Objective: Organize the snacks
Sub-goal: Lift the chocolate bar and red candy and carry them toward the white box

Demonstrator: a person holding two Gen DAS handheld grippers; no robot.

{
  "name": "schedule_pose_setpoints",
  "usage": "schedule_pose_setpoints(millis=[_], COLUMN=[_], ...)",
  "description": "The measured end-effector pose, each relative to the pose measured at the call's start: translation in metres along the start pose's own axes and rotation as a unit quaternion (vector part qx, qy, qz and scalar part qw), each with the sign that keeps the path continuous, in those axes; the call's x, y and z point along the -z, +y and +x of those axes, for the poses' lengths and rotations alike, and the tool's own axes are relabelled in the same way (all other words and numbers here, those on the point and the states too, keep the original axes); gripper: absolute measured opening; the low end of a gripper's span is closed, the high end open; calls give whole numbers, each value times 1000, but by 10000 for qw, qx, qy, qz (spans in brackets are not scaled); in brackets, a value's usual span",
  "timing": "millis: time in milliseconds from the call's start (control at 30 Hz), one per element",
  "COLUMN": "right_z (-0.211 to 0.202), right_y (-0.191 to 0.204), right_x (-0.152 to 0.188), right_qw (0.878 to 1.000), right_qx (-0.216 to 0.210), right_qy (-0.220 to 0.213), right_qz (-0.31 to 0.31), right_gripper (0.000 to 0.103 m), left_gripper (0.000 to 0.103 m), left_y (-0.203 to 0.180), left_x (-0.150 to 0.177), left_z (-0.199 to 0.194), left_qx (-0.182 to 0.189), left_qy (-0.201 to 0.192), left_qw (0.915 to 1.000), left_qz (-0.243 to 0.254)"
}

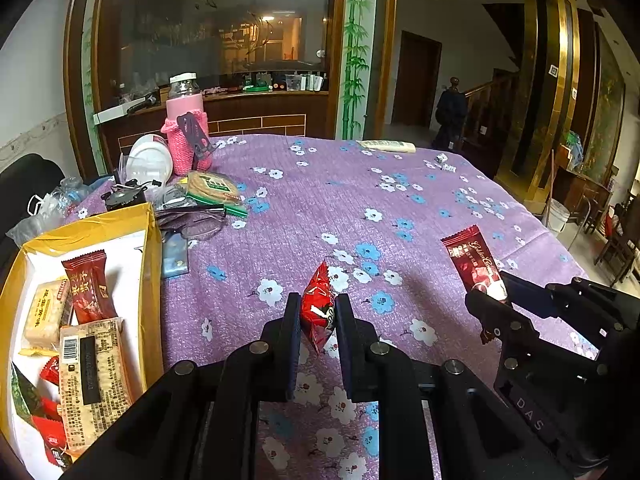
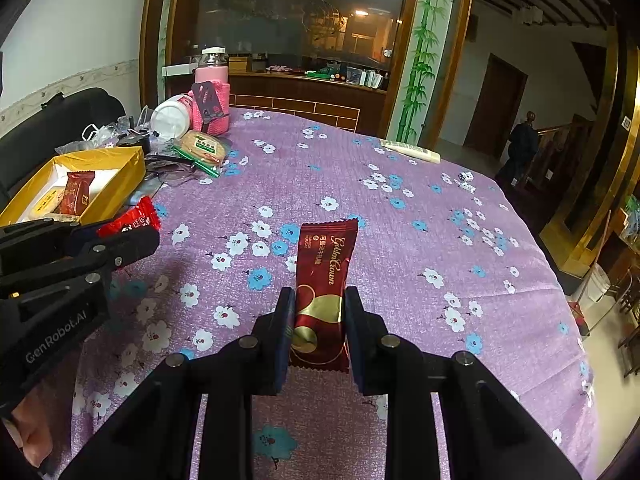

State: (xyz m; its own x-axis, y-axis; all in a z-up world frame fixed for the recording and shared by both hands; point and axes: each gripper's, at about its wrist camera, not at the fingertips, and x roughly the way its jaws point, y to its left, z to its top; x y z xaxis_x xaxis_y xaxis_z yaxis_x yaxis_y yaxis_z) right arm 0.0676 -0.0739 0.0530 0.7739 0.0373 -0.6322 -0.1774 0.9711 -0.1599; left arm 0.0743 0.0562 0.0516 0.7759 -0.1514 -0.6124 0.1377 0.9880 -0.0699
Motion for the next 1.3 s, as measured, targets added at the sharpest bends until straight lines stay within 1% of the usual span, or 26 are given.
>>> schedule_pose_setpoints(millis=[167,267,333,467,833,1300], right_z=[-1,-1,-2,-3,-3,-1], right_y=[1,1,0,0,0,-4], right_x=[0,-1,-1,-1,-1,-1], right_qw=[10000,9999,9995,9991,9992,9990], right_qx=[-4,-113,-289,-395,-380,-385], right_qy=[-6,-32,-37,-56,-66,-117], right_qz=[6,35,101,133,136,188], right_gripper=[23,23,23,23,23,23], left_gripper=[16,16,16,16,16,16], left_y=[0,1,1,-1,-9,-10], left_x=[-1,-1,-2,-3,-4,-4], left_z=[0,-2,-4,-9,-20,-29], left_qx=[-12,-44,-122,-335,-681,-779], left_qy=[-15,-67,-136,-284,-616,-786], left_qw=[10000,10000,9998,9990,9950,9930], left_qz=[4,-4,3,118,390,419])
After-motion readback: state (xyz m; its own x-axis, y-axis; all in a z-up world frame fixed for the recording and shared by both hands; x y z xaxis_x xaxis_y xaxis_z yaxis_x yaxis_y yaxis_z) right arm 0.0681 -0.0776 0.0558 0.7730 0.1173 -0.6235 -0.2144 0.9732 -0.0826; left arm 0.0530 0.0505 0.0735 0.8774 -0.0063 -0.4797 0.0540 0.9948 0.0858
